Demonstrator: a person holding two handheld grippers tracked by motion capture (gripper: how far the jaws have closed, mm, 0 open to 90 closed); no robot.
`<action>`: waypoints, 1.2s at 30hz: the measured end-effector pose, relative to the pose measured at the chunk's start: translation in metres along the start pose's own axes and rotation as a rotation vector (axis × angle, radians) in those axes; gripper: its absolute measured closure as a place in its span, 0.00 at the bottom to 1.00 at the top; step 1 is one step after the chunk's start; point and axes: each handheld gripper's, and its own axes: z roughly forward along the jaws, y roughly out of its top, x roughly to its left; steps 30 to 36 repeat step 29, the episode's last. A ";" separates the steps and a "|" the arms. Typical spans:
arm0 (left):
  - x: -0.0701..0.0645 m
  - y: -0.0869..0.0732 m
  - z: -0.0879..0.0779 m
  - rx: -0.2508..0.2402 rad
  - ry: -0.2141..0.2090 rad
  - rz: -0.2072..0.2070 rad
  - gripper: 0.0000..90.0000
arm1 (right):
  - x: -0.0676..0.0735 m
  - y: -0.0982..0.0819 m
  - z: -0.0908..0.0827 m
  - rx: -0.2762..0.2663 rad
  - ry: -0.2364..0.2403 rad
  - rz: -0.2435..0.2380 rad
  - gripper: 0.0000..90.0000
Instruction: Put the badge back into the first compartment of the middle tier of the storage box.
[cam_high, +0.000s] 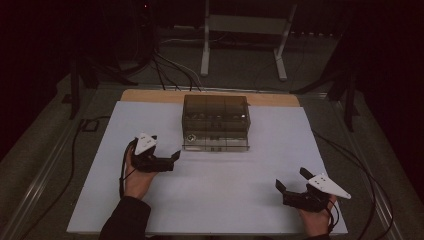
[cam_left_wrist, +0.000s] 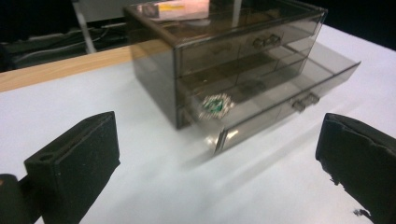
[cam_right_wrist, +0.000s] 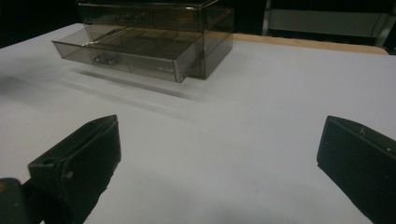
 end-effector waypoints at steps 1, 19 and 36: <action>0.001 -0.004 -0.006 0.001 0.010 0.003 0.01 | 0.000 0.000 0.000 -0.002 0.001 0.001 0.00; 0.029 -0.071 -0.089 -0.060 0.164 -0.074 0.01 | 0.006 0.001 -0.001 -0.011 0.011 0.010 0.00; 0.034 -0.079 -0.097 -0.060 0.210 -0.099 0.01 | 0.003 0.000 0.000 -0.009 0.006 0.009 0.00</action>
